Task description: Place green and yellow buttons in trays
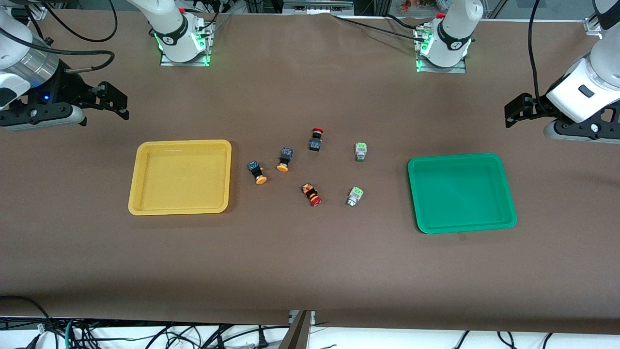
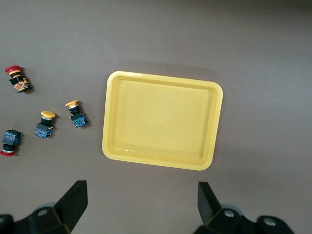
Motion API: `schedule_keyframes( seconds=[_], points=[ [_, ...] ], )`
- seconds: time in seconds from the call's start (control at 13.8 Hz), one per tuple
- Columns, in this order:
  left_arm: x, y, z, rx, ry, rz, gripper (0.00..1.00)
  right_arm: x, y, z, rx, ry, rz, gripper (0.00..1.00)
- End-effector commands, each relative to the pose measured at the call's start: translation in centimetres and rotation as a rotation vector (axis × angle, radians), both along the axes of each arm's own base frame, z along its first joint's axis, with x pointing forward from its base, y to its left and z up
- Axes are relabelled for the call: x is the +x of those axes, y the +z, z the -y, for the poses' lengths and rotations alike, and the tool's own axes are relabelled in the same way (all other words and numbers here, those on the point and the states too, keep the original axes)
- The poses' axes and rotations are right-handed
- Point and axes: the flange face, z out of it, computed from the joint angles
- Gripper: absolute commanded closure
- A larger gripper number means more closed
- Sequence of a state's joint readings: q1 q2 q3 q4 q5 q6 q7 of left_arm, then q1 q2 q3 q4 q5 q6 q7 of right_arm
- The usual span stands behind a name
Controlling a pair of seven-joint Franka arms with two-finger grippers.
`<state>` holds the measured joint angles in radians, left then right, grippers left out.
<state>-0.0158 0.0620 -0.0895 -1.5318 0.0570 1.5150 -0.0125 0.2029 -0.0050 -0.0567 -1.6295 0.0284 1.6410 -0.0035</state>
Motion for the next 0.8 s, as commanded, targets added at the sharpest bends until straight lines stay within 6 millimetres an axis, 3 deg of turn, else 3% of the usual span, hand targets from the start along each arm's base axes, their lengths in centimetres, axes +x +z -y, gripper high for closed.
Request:
schedule_keyframes(
  seconds=[0.0, 0.36, 0.58, 0.73],
  points=[
    [-0.7, 0.0, -0.4, -0.006, -0.021, 0.005, 0.0, 0.1, 0.4, -0.2, -0.01, 0.003, 0.003, 0.0],
    [-0.5, -0.3, 0.8, -0.006, -0.044, -0.023, 0.0, 0.0, 0.5, -0.3, -0.01, 0.003, -0.001, 0.0],
    [0.1, -5.1, 2.5, -0.014, -0.074, -0.178, 0.0, 0.0, 0.5, -0.5, -0.008, 0.009, -0.002, 0.0],
    [1.6, -10.0, 5.5, -0.026, -0.109, -0.25, 0.0, 0.0, 0.2, -0.6, -0.005, 0.017, -0.006, 0.0]
  ],
)
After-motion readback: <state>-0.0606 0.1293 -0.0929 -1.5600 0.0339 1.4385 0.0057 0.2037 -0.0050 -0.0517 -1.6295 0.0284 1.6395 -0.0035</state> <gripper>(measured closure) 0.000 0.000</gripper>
